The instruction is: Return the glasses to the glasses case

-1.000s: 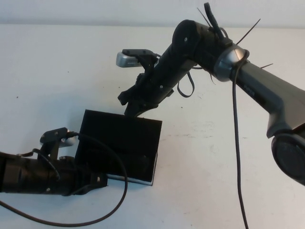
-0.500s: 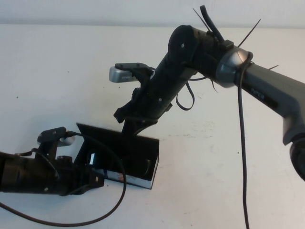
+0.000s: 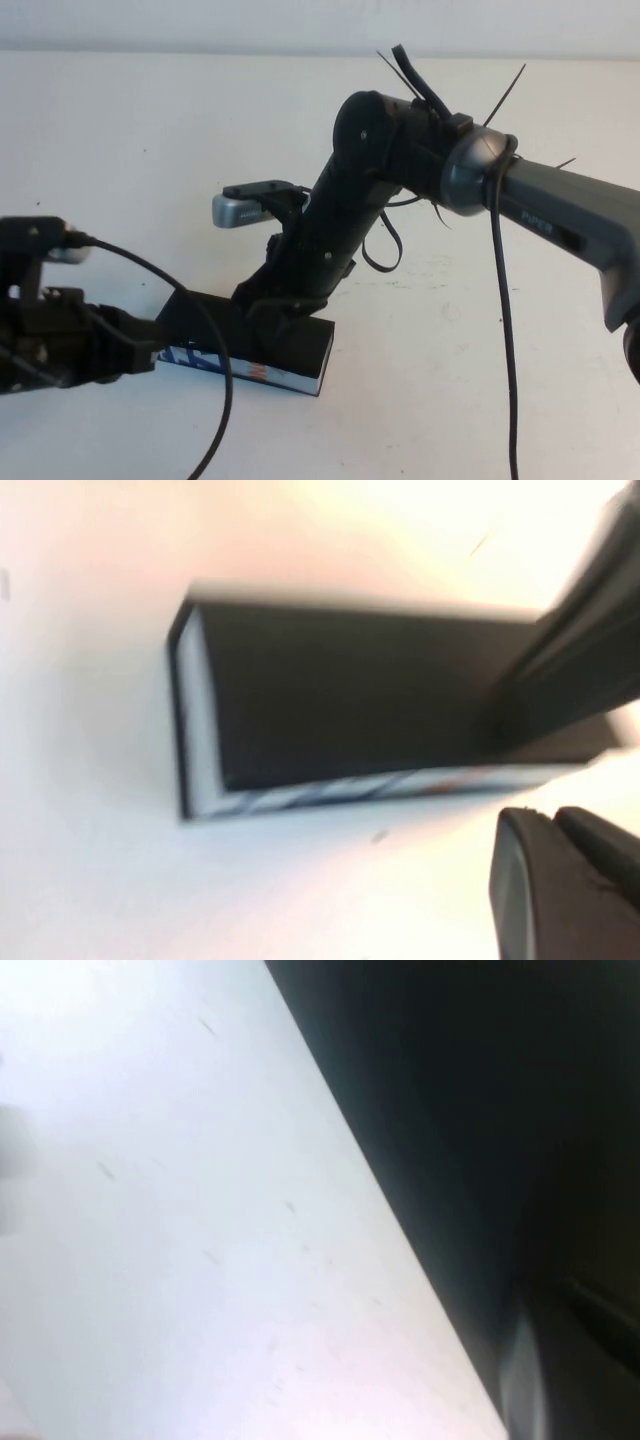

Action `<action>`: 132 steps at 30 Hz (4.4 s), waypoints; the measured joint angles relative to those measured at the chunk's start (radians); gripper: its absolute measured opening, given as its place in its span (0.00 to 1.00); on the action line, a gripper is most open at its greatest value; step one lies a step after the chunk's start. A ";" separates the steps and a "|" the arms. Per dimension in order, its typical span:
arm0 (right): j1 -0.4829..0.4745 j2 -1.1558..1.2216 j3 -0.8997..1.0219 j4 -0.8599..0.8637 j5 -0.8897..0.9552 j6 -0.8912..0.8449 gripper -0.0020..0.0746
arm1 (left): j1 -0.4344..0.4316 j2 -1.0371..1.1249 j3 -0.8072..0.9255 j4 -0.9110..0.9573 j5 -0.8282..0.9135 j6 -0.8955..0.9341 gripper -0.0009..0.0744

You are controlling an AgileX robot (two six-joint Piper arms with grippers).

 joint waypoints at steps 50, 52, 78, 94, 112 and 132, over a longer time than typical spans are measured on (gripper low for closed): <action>0.008 -0.510 0.286 -0.077 -0.098 0.023 0.01 | 0.000 -0.954 0.520 0.125 -0.703 -0.121 0.01; 0.008 -0.605 0.374 -0.077 -0.143 0.040 0.01 | 0.000 -0.954 0.551 0.125 -0.688 -0.131 0.01; 0.008 -1.483 1.165 -0.042 -0.400 0.066 0.01 | -0.002 -0.954 0.587 0.118 -0.646 -0.138 0.01; -0.309 -1.677 1.508 -0.376 -0.986 0.051 0.01 | -0.002 -0.954 0.587 0.118 -0.646 -0.138 0.01; -0.627 -2.188 1.887 -0.189 -0.992 0.045 0.01 | -0.004 -0.954 0.587 0.118 -0.646 -0.138 0.01; -0.627 -2.188 1.889 -0.088 -0.852 0.045 0.01 | -0.004 -0.954 0.587 0.118 -0.646 -0.138 0.01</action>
